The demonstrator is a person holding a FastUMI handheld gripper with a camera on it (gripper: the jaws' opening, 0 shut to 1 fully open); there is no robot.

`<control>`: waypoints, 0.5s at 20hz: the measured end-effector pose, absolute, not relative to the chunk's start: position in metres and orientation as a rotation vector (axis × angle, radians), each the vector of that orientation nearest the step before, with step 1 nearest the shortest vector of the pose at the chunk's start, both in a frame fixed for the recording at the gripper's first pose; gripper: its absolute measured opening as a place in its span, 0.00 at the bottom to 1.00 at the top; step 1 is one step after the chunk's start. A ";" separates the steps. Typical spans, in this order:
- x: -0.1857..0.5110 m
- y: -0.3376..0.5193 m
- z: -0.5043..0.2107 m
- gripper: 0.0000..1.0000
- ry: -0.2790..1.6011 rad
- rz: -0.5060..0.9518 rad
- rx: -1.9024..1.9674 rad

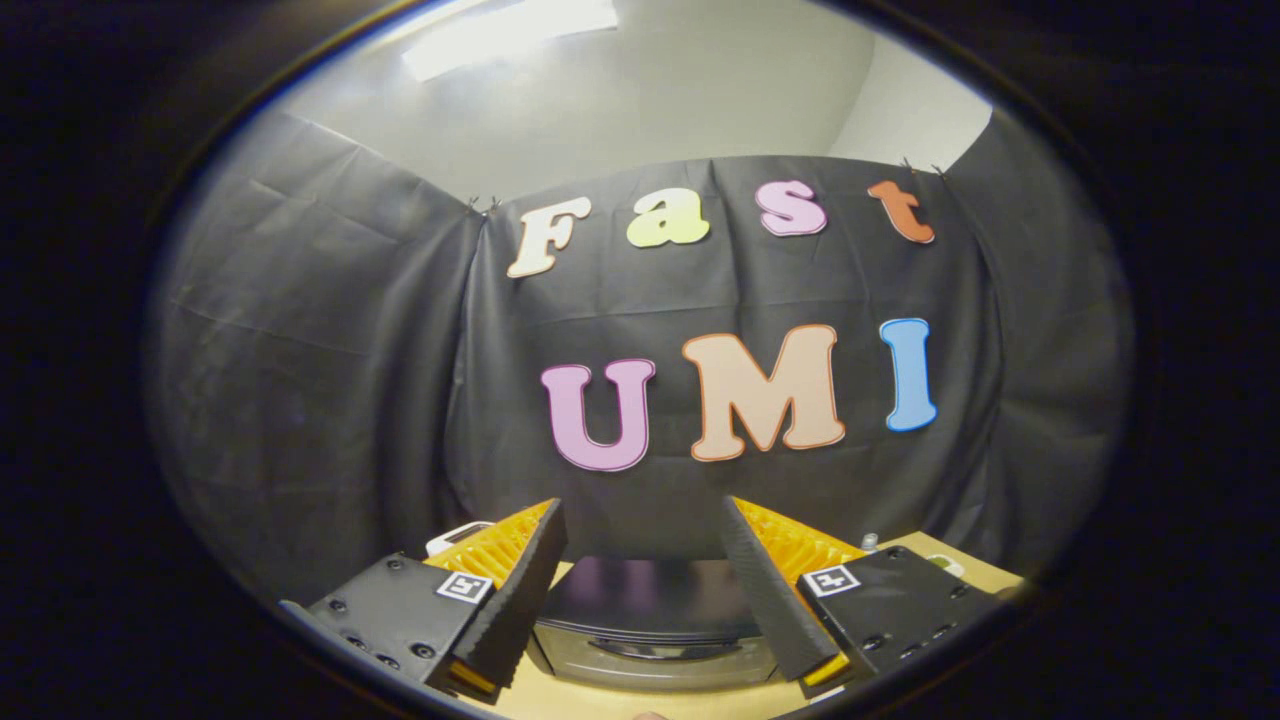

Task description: Open the toaster oven, put the food inside, and close the toaster oven door.

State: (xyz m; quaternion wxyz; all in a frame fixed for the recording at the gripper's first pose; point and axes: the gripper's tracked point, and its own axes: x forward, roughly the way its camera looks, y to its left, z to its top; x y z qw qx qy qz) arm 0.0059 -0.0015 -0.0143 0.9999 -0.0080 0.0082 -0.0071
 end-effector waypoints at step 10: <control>0.018 0.006 -0.047 0.96 0.044 -0.016 -0.061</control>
